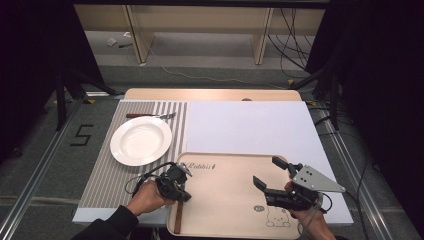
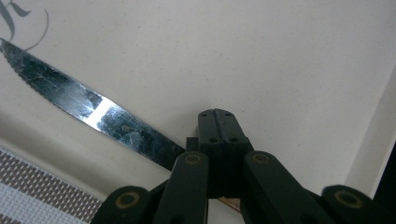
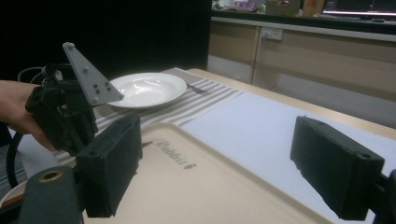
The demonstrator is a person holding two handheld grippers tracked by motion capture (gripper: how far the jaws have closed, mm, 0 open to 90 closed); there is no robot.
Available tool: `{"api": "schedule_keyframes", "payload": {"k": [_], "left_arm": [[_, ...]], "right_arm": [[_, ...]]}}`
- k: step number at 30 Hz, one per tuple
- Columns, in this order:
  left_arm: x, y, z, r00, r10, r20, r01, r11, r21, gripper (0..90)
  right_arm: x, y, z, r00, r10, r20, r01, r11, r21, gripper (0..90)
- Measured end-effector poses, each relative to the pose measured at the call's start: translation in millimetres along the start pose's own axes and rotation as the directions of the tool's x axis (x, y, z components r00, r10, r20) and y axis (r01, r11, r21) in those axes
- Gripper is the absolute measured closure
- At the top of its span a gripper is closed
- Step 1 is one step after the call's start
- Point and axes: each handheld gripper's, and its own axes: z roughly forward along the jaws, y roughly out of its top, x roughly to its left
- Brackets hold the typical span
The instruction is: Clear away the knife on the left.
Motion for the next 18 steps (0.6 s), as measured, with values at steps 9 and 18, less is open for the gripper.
{"api": "schedule_keyframes", "payload": {"k": [9,18], "left_arm": [[3.9,-2.6,-2.6,1.0000,-0.007,0.003,0.007,0.9999,0.015,89.6],[4.3,-2.7,-2.8,1.0000,-0.001,0.004,0.001,0.9998,0.018,89.6]], "right_arm": [[0.1,0.0,0.0,1.0000,-0.002,0.001,0.002,1.000,0.001,17.7],[0.1,0.0,-0.1,1.0000,-0.002,0.000,0.002,1.000,0.001,17.7]]}}
